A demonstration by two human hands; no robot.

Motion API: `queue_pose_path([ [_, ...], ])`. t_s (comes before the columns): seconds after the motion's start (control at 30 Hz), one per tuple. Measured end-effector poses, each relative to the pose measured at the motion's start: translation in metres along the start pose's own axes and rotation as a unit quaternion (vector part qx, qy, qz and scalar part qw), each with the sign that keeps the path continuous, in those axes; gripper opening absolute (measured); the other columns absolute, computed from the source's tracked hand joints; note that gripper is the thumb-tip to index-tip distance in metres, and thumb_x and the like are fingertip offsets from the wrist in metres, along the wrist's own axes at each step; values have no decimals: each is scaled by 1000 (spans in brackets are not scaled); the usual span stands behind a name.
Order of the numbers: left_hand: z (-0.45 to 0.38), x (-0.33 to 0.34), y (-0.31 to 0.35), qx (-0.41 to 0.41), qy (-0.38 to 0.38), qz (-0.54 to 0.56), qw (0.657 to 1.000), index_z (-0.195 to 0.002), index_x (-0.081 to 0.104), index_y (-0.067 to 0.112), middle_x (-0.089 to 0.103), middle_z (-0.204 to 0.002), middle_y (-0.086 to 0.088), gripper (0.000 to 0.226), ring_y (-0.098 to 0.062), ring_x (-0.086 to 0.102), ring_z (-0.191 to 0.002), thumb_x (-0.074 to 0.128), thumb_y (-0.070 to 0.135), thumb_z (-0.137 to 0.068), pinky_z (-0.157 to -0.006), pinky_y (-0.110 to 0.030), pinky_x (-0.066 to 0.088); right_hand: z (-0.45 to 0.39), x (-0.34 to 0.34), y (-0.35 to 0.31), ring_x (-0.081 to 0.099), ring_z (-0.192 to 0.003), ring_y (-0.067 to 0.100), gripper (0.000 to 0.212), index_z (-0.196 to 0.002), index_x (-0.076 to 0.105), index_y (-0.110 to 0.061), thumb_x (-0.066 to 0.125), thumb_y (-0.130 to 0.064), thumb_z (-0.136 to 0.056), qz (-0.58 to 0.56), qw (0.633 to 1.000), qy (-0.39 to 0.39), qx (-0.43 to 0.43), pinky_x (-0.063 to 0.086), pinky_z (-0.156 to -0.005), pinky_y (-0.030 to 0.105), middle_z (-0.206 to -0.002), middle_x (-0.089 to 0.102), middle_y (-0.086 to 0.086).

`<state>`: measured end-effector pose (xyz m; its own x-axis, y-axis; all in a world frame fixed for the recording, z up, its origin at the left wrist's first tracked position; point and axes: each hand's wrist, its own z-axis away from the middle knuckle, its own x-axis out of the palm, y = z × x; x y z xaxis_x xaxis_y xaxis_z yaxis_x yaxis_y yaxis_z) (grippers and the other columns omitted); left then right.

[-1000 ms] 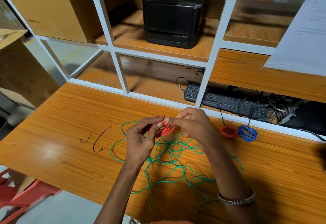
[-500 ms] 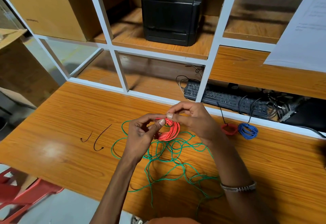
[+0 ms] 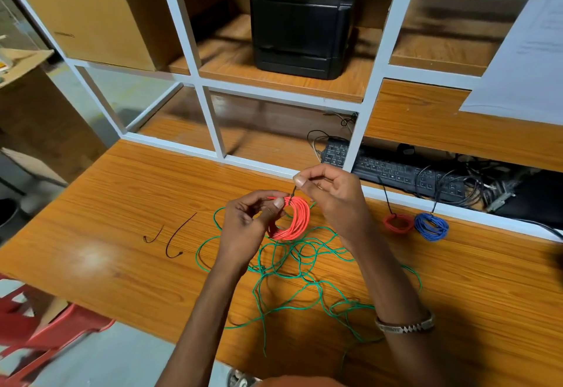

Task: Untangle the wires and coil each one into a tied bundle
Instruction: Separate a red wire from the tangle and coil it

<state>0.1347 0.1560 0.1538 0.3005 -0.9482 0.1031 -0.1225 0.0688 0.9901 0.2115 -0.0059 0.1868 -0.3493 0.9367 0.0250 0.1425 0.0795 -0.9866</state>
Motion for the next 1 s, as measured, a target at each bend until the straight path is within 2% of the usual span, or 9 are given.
queue_pose_path([
  [0.13, 1, 5, 2, 12, 41, -10, 999, -98, 83, 20, 75, -79, -7, 15, -24, 73, -80, 73, 9, -96, -49, -23, 47, 3, 0, -3, 68, -82, 12, 5, -93, 75, -9, 74, -5, -92, -25, 999, 10, -25, 52, -75, 22, -86, 76, 5],
  [0.27, 5, 3, 5, 43, -18, -1, 999, -104, 82, 14, 77, -83, -16, 13, -18, 71, -77, 74, 10, -95, -53, -25, 49, -3, 0, 8, 68, -81, 14, 3, -95, 74, -7, 74, -8, -92, -23, 998, 58, -10, 50, -71, 23, -86, 76, 9],
  [0.4, 6, 3, -4, 11, -17, 44, 999, -102, 81, 11, 78, -83, -6, 13, -18, 72, -79, 75, 14, -91, -62, -17, 50, 1, 8, 21, 68, -76, 6, 4, -94, 74, -3, 74, -6, -92, 8, 994, 105, -5, 51, -69, 21, -85, 76, 4],
  [0.53, 2, 2, -22, -5, -26, 31, 999, -98, 82, 21, 80, -89, -5, 13, -27, 72, -86, 75, 10, -94, -68, -24, 54, 8, 11, 22, 70, -80, 10, 3, -94, 73, -1, 73, -4, -92, 43, 993, 102, -36, 53, -74, 24, -88, 76, 5],
  [0.6, -1, 0, -29, -3, -27, 2, 1000, -96, 81, 23, 79, -86, 1, 13, -24, 72, -83, 74, 12, -94, -66, -27, 53, 11, 13, 28, 69, -81, 13, 2, -93, 73, -4, 72, -4, -92, 20, 995, 96, -32, 53, -76, 27, -88, 75, 6],
  [0.73, -2, -11, -40, -18, -62, -9, 998, -102, 81, 14, 79, -88, -8, 11, -21, 70, -85, 74, 13, -93, -76, -35, 55, 12, 15, 52, 67, -78, 15, 5, -91, 74, -12, 72, -7, -92, 12, 990, 135, 27, 54, -76, 28, -84, 75, 5],
  [0.83, 11, -10, -48, -32, -99, 4, 995, -103, 80, 8, 75, -81, -8, 11, -12, 67, -75, 73, 7, -95, -68, -23, 51, 13, 10, 75, 66, -78, 15, 3, -90, 75, -18, 74, -15, -90, -12, 977, 196, 87, 52, -74, 30, -84, 76, 6],
  [0.9, 21, -3, -55, -44, -76, 3, 996, -104, 78, 7, 73, -79, -9, 10, -13, 66, -71, 70, 6, -98, -60, -19, 48, 16, -2, 83, 66, -81, 15, 3, -91, 75, -18, 75, -16, -89, -26, 967, 226, 117, 52, -74, 31, -86, 77, 10],
  [1.0, 27, 7, -69, -72, 22, 41, 996, -103, 74, 3, 66, -76, -14, 11, -15, 59, -64, 64, 2, -100, -56, -22, 45, 33, -20, 78, 66, -81, 9, 4, -93, 76, -16, 75, -12, -91, -15, 971, 182, 155, 53, -72, 24, -88, 76, 2],
])
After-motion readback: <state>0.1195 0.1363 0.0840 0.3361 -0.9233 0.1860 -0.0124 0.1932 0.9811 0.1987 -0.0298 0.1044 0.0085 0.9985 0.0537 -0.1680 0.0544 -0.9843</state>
